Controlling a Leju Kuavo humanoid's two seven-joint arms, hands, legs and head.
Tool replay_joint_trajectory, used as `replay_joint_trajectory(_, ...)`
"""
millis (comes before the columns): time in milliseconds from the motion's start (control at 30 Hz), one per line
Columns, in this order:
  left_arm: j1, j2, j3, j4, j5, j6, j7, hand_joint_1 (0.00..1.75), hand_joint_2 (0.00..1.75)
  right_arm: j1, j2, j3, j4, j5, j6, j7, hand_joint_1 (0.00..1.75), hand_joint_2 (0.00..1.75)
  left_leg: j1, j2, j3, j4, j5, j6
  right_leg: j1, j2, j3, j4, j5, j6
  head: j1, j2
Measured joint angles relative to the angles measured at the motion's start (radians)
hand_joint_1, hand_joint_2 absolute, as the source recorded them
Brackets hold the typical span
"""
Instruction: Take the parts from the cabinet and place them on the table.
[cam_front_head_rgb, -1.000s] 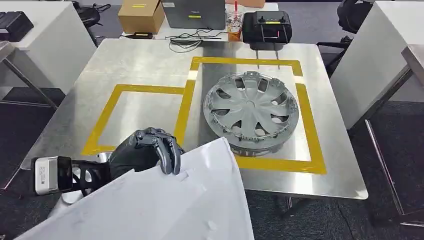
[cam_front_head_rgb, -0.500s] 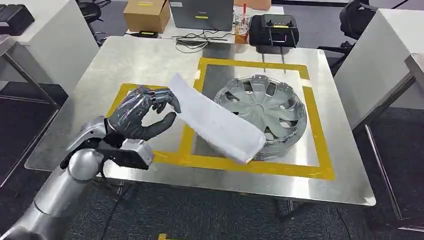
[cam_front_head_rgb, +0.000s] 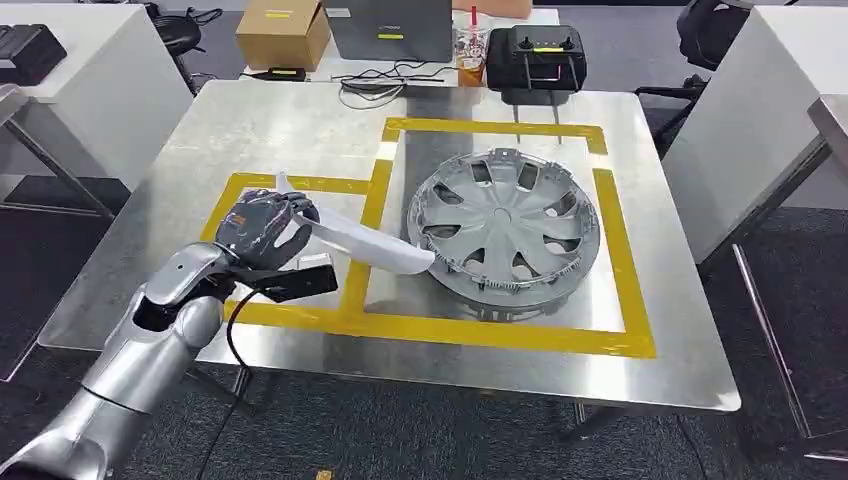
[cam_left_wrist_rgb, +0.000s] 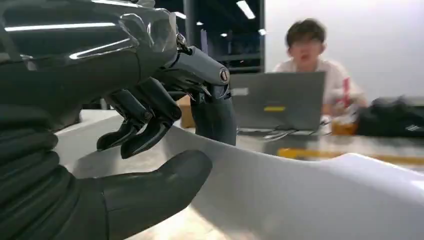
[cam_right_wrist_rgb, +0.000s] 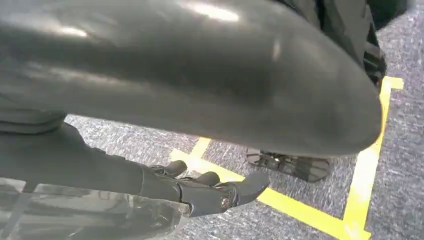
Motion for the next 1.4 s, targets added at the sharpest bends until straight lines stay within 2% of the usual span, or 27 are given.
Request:
replay_joint_trajectory(33, 0.006, -0.002, 0.007, 0.03, -0.011, 0.014, 0.001, 1.75, 1.75, 0.0, 0.0, -0.001, 0.0, 0.0, 0.001, 0.0, 0.0, 0.0, 0.002, 0.0, -0.031, 0.056, -0.015, -0.002, 0.0, 0.0, 0.0, 0.0, 0.0, 0.0, 0.0, 0.0)
replay_joint_trajectory(67, 0.012, -0.003, 0.014, 0.056, -0.019, 0.024, 0.005, 1.75, 1.75, 0.0, 0.0, -0.003, 0.0, 0.0, 0.002, 0.001, 0.0, 0.0, 0.005, 0.0, -0.04, 0.065, -0.006, -0.003, 0.0, 0.001, 0.001, 0.0, -0.001, 0.0, 0.0, 0.0)
replay_joint_trajectory(100, 0.018, -0.004, 0.027, 0.082, -0.029, 0.035, 0.008, 1.75, 1.75, 0.0, 0.001, -0.006, 0.0, 0.0, 0.002, 0.004, 0.0, 0.0, 0.007, 0.001, -0.021, 0.02, 0.028, -0.001, 0.001, 0.002, 0.003, 0.0, -0.001, 0.0, 0.0, 0.0)
replay_joint_trajectory(167, 0.021, -0.01, 0.055, 0.116, -0.038, 0.047, 0.011, 1.75, 1.75, -0.001, 0.001, -0.007, 0.0, 0.003, 0.002, 0.009, 0.0, 0.0, 0.006, 0.002, 0.069, -0.164, 0.12, 0.008, 0.002, 0.004, 0.008, 0.0, -0.004, 0.003, 0.0, 0.0)
replay_joint_trajectory(200, 0.02, -0.013, 0.071, 0.131, -0.042, 0.053, 0.012, 1.75, 1.75, -0.001, 0.002, -0.008, 0.0, 0.004, 0.002, 0.009, 0.0, 0.0, 0.004, 0.003, 0.111, -0.249, 0.137, 0.015, 0.003, 0.003, 0.009, -0.001, -0.004, 0.004, 0.0, 0.0)
replay_joint_trajectory(300, 0.021, -0.021, 0.106, 0.176, -0.073, 0.068, 0.029, 1.75, 1.75, -0.003, 0.002, -0.015, 0.0, 0.011, 0.002, 0.01, 0.0, 0.0, -0.007, 0.003, 0.117, -0.251, 0.127, 0.02, 0.007, 0.003, 0.007, -0.004, -0.004, 0.017, 0.0, 0.0)
replay_joint_trajectory(367, 0.023, -0.029, 0.137, 0.204, -0.095, 0.081, 0.041, 1.75, 1.75, -0.006, 0.003, -0.016, 0.0, 0.017, 0.003, 0.014, 0.0, 0.0, -0.007, 0.003, 0.124, -0.267, 0.135, 0.036, 0.009, 0.003, 0.014, -0.015, -0.002, 0.032, -0.001, 0.0)
replay_joint_trajectory(400, 0.024, -0.037, 0.156, 0.211, -0.101, 0.089, 0.047, 1.75, 1.75, -0.005, 0.003, -0.016, 0.0, 0.018, 0.003, 0.014, 0.0, 0.0, 0.0, 0.004, 0.134, -0.28, 0.142, 0.042, 0.005, 0.002, 0.004, 0.0, -0.012, 0.031, 0.001, 0.0)
replay_joint_trajectory(433, 0.021, -0.042, 0.172, 0.219, -0.102, 0.094, 0.05, 1.75, 1.75, -0.006, 0.002, -0.017, 0.0, 0.02, 0.004, 0.014, 0.0, 0.0, -0.001, 0.003, 0.135, -0.282, 0.144, 0.048, 0.007, 0.002, -0.019, 0.046, -0.038, 0.025, 0.002, 0.0)
replay_joint_trajectory(500, 0.027, -0.051, 0.205, 0.235, -0.12, 0.094, 0.055, 1.75, 1.75, -0.006, 0.0, -0.017, 0.0, 0.029, 0.006, 0.014, 0.0, 0.0, -0.005, 0.003, 0.135, -0.282, 0.143, 0.053, 0.007, 0.002, -0.104, 0.221, -0.106, 0.017, 0.003, 0.0)
replay_joint_trajectory(533, 0.032, -0.055, 0.219, 0.242, -0.126, 0.094, 0.055, 1.75, 1.75, -0.006, 0.0, -0.017, 0.0, 0.034, 0.006, 0.014, 0.0, 0.0, -0.008, 0.003, 0.134, -0.282, 0.142, 0.054, 0.007, 0.002, -0.143, 0.298, -0.129, 0.018, 0.005, 0.0)
replay_joint_trajectory(567, 0.038, -0.06, 0.233, 0.246, -0.134, 0.094, 0.055, 1.75, 1.75, -0.005, 0.0, -0.017, 0.0, 0.037, 0.006, 0.014, 0.0, 0.0, -0.01, 0.002, 0.135, -0.281, 0.142, 0.054, 0.006, 0.002, -0.159, 0.322, -0.128, 0.023, 0.004, 0.0)
replay_joint_trajectory(600, 0.042, -0.062, 0.244, 0.25, -0.139, 0.094, 0.055, 0.0, 1.75, -0.005, -0.001, -0.016, 0.0, 0.04, 0.006, 0.016, 0.0, 0.0, -0.01, 0.0, 0.135, -0.281, 0.141, 0.054, 0.006, 0.001, -0.147, 0.292, -0.109, 0.033, 0.004, 0.0)
replay_joint_trajectory(667, 0.044, -0.071, 0.266, 0.255, -0.155, 0.094, 0.055, 0.0, 1.75, -0.009, -0.004, -0.016, 0.0, 0.049, 0.005, 0.018, 0.0, 0.0, -0.01, -0.004, 0.137, -0.278, 0.14, 0.052, 0.006, 0.001, -0.062, 0.112, -0.036, 0.051, 0.004, 0.0)
replay_joint_trajectory(700, 0.045, -0.074, 0.279, 0.256, -0.159, 0.095, 0.055, 0.0, 1.75, -0.011, -0.007, -0.016, 0.0, 0.053, 0.001, 0.019, 0.0, 0.0, -0.011, -0.006, 0.136, -0.273, 0.137, 0.048, 0.006, 0.001, -0.013, 0.014, -0.005, 0.053, 0.005, 0.0)
replay_joint_trajectory(767, 0.053, -0.079, 0.306, 0.255, -0.164, 0.1, 0.053, 0.0, 1.75, -0.013, -0.009, -0.016, 0.0, 0.057, -0.002, 0.024, 0.0, 0.0, -0.02, -0.007, 0.131, -0.264, 0.129, 0.039, 0.009, 0.002, 0.001, -0.01, 0.006, 0.028, 0.001, 0.0)
replay_joint_trajectory(833, 0.061, -0.085, 0.327, 0.255, -0.165, 0.106, 0.053, 0.0, 1.75, -0.013, -0.009, -0.016, -0.001, 0.059, -0.002, 0.029, 0.0, 0.0, -0.016, -0.007, 0.133, -0.266, 0.13, 0.033, 0.016, 0.002, 0.002, -0.01, 0.004, 0.018, 0.002, 0.0)
replay_joint_trajectory(867, 0.064, -0.089, 0.339, 0.254, -0.165, 0.107, 0.053, 0.0, 0.0, -0.013, -0.008, -0.016, -0.002, 0.06, -0.002, 0.031, 0.0, 0.0, -0.016, -0.008, 0.133, -0.264, 0.127, 0.028, 0.01, 0.001, 0.005, -0.014, 0.008, 0.012, 0.003, 0.0)
replay_joint_trajectory(933, 0.075, -0.093, 0.361, 0.24, -0.163, 0.109, 0.054, 0.0, 0.0, -0.013, -0.011, -0.016, -0.006, 0.062, -0.002, 0.034, 0.0, 0.0, -0.009, -0.005, 0.112, -0.215, 0.091, 0.012, 0.004, 0.001, 0.011, -0.016, 0.007, 0.002, -0.002, 0.0)
replay_joint_trajectory(967, 0.077, -0.095, 0.372, 0.238, -0.15, 0.109, 0.053, 0.0, 0.0, -0.013, -0.011, -0.016, -0.007, 0.062, -0.002, 0.035, 0.0, 0.0, -0.004, -0.003, 0.08, -0.142, 0.051, 0.005, 0.004, 0.001, 0.012, -0.016, 0.006, 0.002, -0.003, 0.0)
replay_joint_trajectory(1033, 0.093, -0.107, 0.4, 0.231, -0.109, 0.104, 0.041, 0.0, 0.0, -0.011, -0.011, -0.016, -0.012, 0.063, -0.001, 0.04, 0.0, 0.0, 0.004, -0.002, 0.001, 0.023, -0.014, -0.006, 0.004, 0.001, 0.012, -0.015, 0.006, 0.002, -0.004, 0.0)
replay_joint_trajectory(1067, 0.104, -0.113, 0.418, 0.225, -0.073, 0.097, 0.031, 0.0, 0.0, -0.01, -0.011, -0.016, -0.013, 0.063, -0.001, 0.043, 0.0, 0.0, 0.008, -0.002, -0.022, 0.063, -0.02, -0.009, 0.003, 0.001, 0.012, -0.015, 0.006, 0.002, -0.004, 0.0)
replay_joint_trajectory(1133, 0.124, -0.131, 0.453, 0.209, 0.006, 0.084, 0.0, 0.0, 0.0, -0.007, -0.011, -0.016, -0.018, 0.062, -0.001, 0.047, 0.0, 0.0, 0.015, -0.001, 0.004, -0.003, 0.034, -0.01, 0.002, 0.002, 0.014, -0.015, 0.005, 0.002, -0.004, 0.0)
replay_joint_trajectory(1200, 0.141, -0.161, 0.514, 0.16, 0.159, 0.049, -0.049, 0.0, 0.0, -0.005, -0.011, -0.017, -0.023, 0.056, -0.001, 0.052, 0.0, 0.0, 0.017, 0.002, 0.097, -0.187, 0.117, -0.006, 0.002, 0.002, 0.017, -0.015, 0.003, 0.006, -0.004, 0.0)
replay_joint_trajectory(1233, 0.145, -0.177, 0.551, 0.134, 0.247, 0.023, -0.075, 0.0, 0.0, -0.005, -0.011, -0.018, -0.023, 0.054, -0.001, 0.051, 0.0, 0.0, 0.015, 0.004, 0.13, -0.251, 0.118, -0.004, 0.006, 0.002, 0.017, -0.015, 0.002, 0.009, -0.003, 0.0)
replay_joint_trajectory(1367, 0.196, -0.232, 0.645, 0.002, 0.66, -0.115, -0.187, 0.0, 0.0, -0.001, -0.013, -0.022, -0.023, 0.054, -0.001, 0.049, 0.0, 0.0, 0.0, 0.002, 0.133, -0.254, 0.117, 0.022, 0.005, 0.003, 0.015, -0.02, 0.005, 0.036, -0.002, 0.0)
replay_joint_trajectory(1400, 0.213, -0.245, 0.657, -0.056, 0.798, -0.158, -0.213, 0.0, 0.0, 0.0, -0.013, -0.022, -0.023, 0.056, -0.001, 0.047, 0.0, 0.0, 0.009, 0.003, 0.14, -0.267, 0.125, 0.035, 0.002, 0.002, 0.006, -0.014, -0.002, 0.041, -0.002, 0.0)
